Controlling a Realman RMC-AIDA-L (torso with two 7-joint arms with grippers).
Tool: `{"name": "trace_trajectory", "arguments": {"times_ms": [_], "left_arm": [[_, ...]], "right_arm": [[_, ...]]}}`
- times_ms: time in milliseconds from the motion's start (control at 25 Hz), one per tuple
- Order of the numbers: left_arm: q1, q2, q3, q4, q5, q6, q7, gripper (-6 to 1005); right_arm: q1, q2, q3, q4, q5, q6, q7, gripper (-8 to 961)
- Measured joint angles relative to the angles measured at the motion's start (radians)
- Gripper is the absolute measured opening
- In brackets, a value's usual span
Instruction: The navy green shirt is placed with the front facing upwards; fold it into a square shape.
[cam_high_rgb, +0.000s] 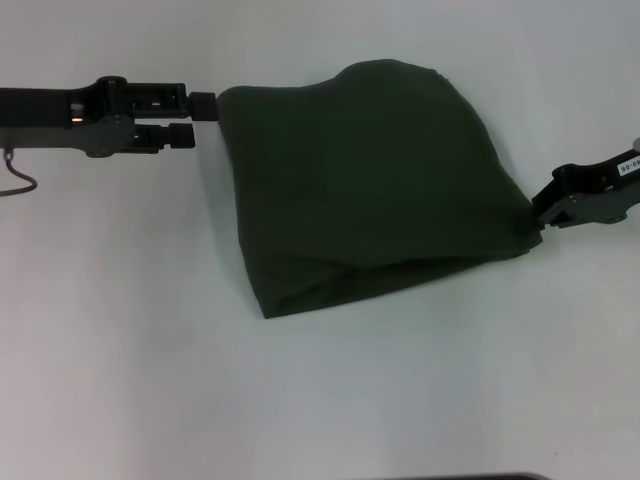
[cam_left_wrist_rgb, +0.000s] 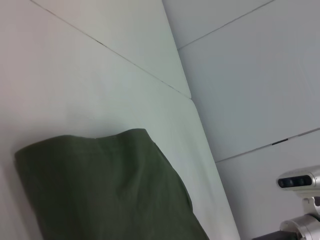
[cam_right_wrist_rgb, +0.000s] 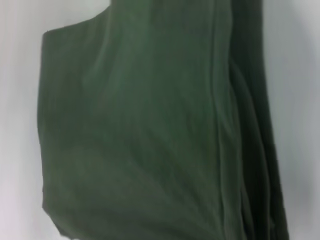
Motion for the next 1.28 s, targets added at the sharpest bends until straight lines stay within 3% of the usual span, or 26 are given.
{"name": "trace_trajectory", "arguments": {"times_ms": [200, 480, 680, 800, 1000, 1280], "left_arm": [[0.002, -0.001, 0.001, 0.000, 0.000, -0.001, 0.001, 730], [0.003, -0.002, 0.001, 0.000, 0.004, -0.003, 0.006, 729], [0.002, -0.001, 0.001, 0.000, 0.006, -0.002, 0.007, 729], [0.000, 0.000, 0.003, 0.000, 0.007, 0.010, 0.011, 729], [-0.004, -0.002, 0.008, 0.005, 0.006, 0.039, 0.016, 729], [-0.021, -0.002, 0.026, 0.008, 0.004, 0.064, 0.029, 729]], "right_arm": [[-0.001, -0.003, 0.019, 0.000, 0.002, 0.001, 0.021, 13], [-0.003, -0.023, 0.087, -0.009, 0.003, -0.027, 0.022, 37], [-0.008, -0.052, 0.144, -0.013, 0.003, -0.036, 0.022, 251], [-0.013, -0.076, 0.192, -0.036, 0.003, -0.039, 0.023, 295], [-0.013, -0.080, 0.256, -0.085, 0.050, -0.063, 0.030, 368], [0.043, -0.070, 0.253, -0.122, 0.178, -0.082, 0.028, 423]]}}
